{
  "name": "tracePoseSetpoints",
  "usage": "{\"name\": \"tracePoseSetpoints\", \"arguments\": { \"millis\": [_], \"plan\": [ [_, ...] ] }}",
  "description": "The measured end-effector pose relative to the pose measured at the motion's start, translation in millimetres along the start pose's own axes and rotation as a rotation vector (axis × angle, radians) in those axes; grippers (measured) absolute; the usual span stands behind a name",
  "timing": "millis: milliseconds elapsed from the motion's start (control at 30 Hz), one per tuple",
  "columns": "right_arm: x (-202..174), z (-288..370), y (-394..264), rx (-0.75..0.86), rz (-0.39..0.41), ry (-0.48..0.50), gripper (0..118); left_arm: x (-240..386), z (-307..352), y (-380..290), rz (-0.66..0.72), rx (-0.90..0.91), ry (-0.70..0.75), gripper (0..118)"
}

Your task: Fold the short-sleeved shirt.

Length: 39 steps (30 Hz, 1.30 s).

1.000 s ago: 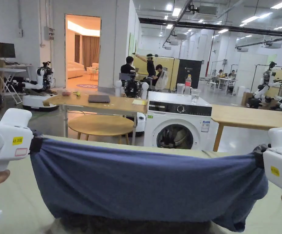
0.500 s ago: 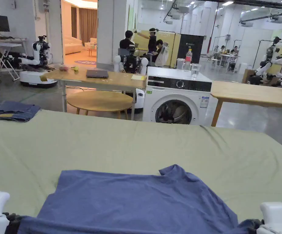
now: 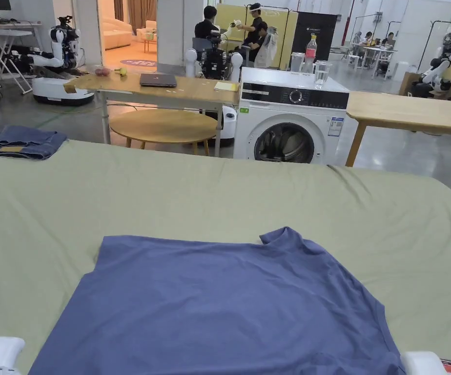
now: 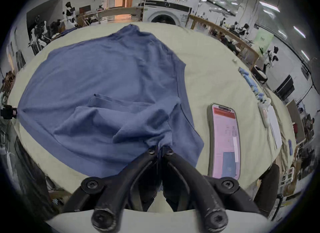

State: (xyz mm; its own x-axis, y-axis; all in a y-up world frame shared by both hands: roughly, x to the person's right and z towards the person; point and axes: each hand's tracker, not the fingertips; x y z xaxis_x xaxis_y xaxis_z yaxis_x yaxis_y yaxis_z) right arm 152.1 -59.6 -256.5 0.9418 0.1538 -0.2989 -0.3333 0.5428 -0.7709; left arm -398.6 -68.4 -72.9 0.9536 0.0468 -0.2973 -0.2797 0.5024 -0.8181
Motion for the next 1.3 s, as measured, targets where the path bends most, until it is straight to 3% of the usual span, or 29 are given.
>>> {"name": "tracePoseSetpoints", "arguments": {
  "millis": [67,133,167,300,500,567,633,667,733,767,1033,1133,1300],
  "plan": [
    [-2,2,3,0.008,0.004,-0.007,10,1,2,3,-0.007,-0.014,0.005,0],
    [-3,13,8,0.067,0.002,-0.047,43,3,7,11,-0.011,-0.020,0.012,8],
    [-4,21,12,0.104,-0.008,-0.053,50,10,17,11,-0.015,0.003,0.025,17],
    [-9,49,35,0.260,-0.070,-0.009,52,23,47,26,0.018,0.185,-0.018,40],
    [-43,71,52,0.521,-0.136,0.027,52,62,73,42,-0.086,0.452,-0.025,40],
    [-56,76,52,0.586,-0.151,0.031,49,73,78,44,-0.090,0.521,-0.030,40],
    [-67,81,54,0.628,-0.147,0.030,17,83,84,43,-0.078,0.578,-0.026,40],
    [-72,83,54,0.647,-0.151,0.024,9,86,84,44,-0.075,0.601,-0.022,39],
    [-78,88,52,0.677,-0.144,0.050,0,91,85,44,-0.082,0.614,-0.011,8],
    [-83,87,52,0.687,-0.143,0.046,0,95,85,43,-0.089,0.629,0.015,0],
    [-97,89,43,0.691,-0.108,0.055,0,80,88,31,-0.054,0.547,0.032,0],
    [-98,84,39,0.676,-0.091,0.058,0,51,85,30,0.039,0.451,-0.007,0],
    [-97,73,35,0.623,-0.088,0.072,0,11,72,34,0.070,0.217,-0.002,0]
  ]
}}
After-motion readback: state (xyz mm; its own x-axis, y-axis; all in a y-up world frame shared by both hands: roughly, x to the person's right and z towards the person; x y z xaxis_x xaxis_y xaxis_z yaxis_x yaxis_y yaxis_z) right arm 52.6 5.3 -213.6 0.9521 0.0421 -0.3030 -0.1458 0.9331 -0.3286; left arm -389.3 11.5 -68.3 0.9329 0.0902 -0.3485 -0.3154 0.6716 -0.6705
